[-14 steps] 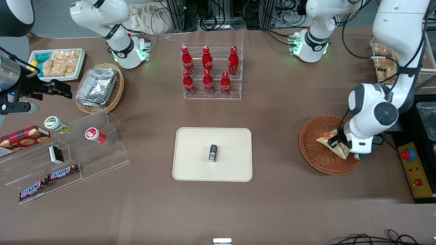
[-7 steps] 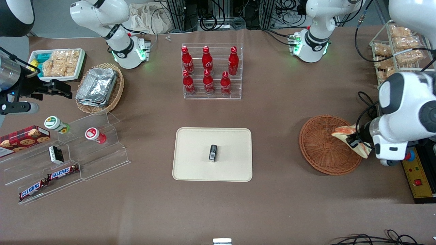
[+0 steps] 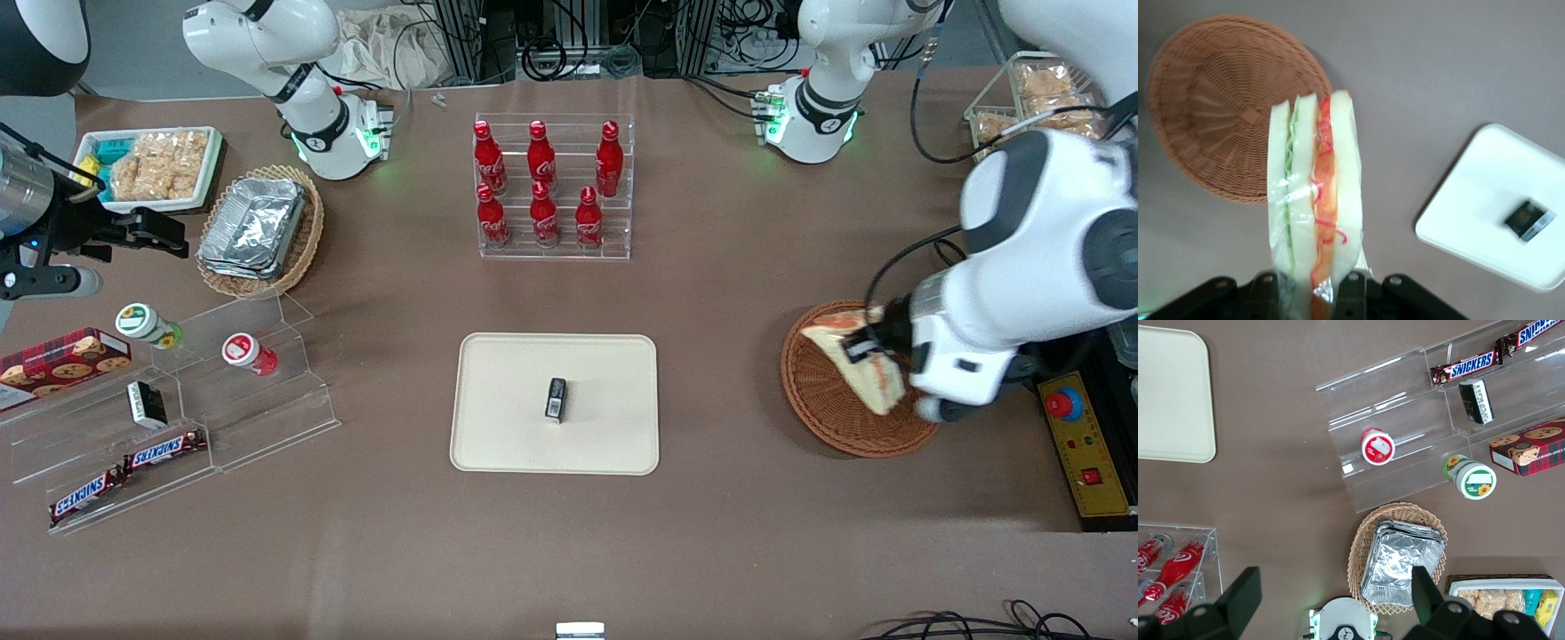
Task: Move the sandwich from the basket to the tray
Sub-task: 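Carry the sandwich with the left gripper over to the cream tray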
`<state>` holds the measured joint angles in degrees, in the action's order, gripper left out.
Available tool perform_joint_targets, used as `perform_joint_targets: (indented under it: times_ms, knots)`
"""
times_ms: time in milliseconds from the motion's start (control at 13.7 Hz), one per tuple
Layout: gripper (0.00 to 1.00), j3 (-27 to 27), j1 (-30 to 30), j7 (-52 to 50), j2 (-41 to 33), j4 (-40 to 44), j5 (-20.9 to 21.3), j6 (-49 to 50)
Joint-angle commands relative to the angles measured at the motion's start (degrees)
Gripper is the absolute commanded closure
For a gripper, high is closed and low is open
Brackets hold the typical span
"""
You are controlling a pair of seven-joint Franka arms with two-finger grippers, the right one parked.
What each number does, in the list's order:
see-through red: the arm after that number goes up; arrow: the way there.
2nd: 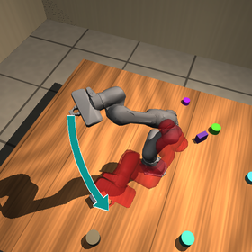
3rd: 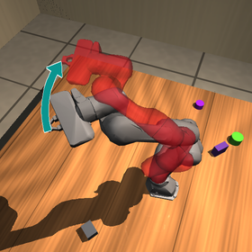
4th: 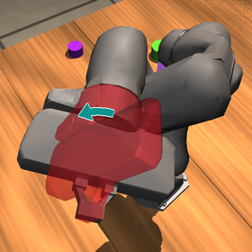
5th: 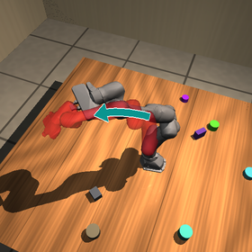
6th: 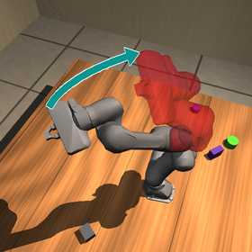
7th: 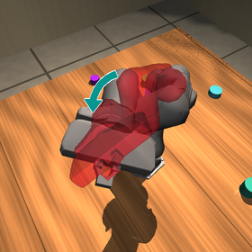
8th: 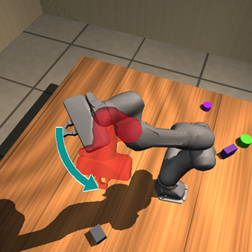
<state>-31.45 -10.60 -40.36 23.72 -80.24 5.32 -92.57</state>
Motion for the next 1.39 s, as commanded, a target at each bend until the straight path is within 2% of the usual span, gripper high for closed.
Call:
perform_joint_targets:
  times_ms: [0, 146, 293, 512, 732, 951, 1317]
  knots:
    - [1.00, -7.6, 0.5, 2.7, 9.2, 3.9, 6.8, 0.0]
    - [1.00, -7.6, 6.5, 2.1, 14.6, 5.0, 12.5, -2.7]
    - [1.00, -7.1, 9.4, -0.1, 19.1, 5.1, 16.6, -7.8]
    - [1.00, -7.2, 11.7, -3.2, 23.6, 5.1, 16.9, -17.2]
    - [1.00, -6.0, 15.5, -3.2, 26.4, 6.0, 17.1, -18.6]
    - [1.00, -2.1, 20.3, -3.2, 27.7, 6.9, 17.0, -20.7]
    - [0.98, -1.2, 22.6, -3.2, 32.1, 9.2, 17.1, -25.6]
